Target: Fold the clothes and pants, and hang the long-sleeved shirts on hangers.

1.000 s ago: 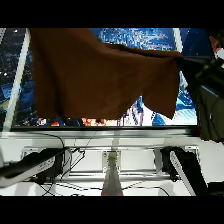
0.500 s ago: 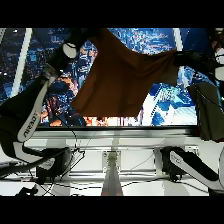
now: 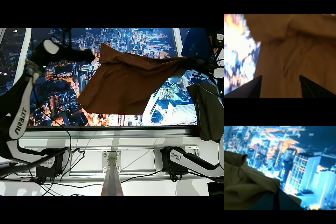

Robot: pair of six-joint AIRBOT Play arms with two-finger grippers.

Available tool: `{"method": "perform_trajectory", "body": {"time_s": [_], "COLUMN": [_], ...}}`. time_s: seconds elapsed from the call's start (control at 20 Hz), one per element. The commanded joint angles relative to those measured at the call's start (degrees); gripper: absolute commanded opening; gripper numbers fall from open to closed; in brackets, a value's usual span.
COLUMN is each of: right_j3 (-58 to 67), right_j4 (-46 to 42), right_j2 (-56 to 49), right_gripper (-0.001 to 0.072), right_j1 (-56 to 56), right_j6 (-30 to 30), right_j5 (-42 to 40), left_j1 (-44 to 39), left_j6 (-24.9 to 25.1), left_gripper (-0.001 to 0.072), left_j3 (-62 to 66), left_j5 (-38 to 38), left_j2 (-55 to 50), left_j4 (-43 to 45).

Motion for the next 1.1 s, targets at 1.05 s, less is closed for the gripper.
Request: {"method": "perform_trajectory", "body": {"time_s": [1.05], "right_j3": [0.0], "right_j4": [-1.6], "right_j2": [-0.4], "right_gripper": [0.0016], "right_j1": [-2.9], "right_j6": [0.2], "right_j5": [7.3], "left_j1": [-1.6], "left_j6": [2.6], "left_gripper": [0.0653], "left_j3": [-41.5], "left_j5": [6.6], "left_j2": [9.1], "left_j4": [-17.2]}}
